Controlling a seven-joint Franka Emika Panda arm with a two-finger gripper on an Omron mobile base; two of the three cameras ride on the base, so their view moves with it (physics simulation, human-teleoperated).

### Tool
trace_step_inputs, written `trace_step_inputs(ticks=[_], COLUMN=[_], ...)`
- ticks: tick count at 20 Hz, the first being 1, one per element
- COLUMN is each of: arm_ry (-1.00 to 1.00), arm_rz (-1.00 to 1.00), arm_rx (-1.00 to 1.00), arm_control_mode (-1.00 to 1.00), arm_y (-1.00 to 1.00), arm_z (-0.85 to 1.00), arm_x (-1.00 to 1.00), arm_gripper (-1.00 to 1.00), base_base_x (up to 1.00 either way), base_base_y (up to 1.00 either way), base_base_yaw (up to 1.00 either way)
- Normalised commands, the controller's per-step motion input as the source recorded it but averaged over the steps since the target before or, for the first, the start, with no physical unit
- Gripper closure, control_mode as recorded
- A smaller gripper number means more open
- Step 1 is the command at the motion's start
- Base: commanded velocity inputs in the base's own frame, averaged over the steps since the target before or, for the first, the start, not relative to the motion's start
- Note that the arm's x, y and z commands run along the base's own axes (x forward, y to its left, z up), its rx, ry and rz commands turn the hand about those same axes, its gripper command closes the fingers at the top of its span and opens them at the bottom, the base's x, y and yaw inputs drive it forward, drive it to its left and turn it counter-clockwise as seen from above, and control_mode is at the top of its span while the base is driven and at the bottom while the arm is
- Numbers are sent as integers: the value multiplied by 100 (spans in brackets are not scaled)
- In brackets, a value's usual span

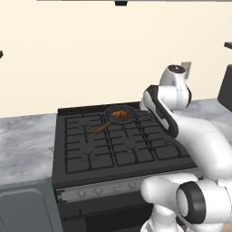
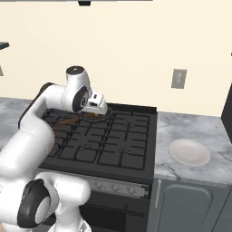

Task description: Pick the croissant and place it on the pan. Then turn on the stove to warm the croissant.

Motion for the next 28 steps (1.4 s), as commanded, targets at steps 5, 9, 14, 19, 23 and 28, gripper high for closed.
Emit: trace_step_inputs(ticks=[5,9,14,19,23,28], arm_ry=[-1,-4,-9,-2,0,0], arm_rz=[-19,-9,-1,0,0,0], arm_rx=[3,7,7,1,0,0], arm_control_mode=[-100,-100,-100,-100,-100,-100], arm_y=[0,0,0,0,0,0], arm_z=[13,11,1,-1,-5,-5], arm_x=[-69,-62,-40,-12,0,0], arm_gripper=[-100,-100,-100,-100,-100,-100], base_base_x=[0,0,0,0,0,0], base_base_y=[0,0,0,0,0,0], base_base_yaw=[0,0,0,0,0,0])
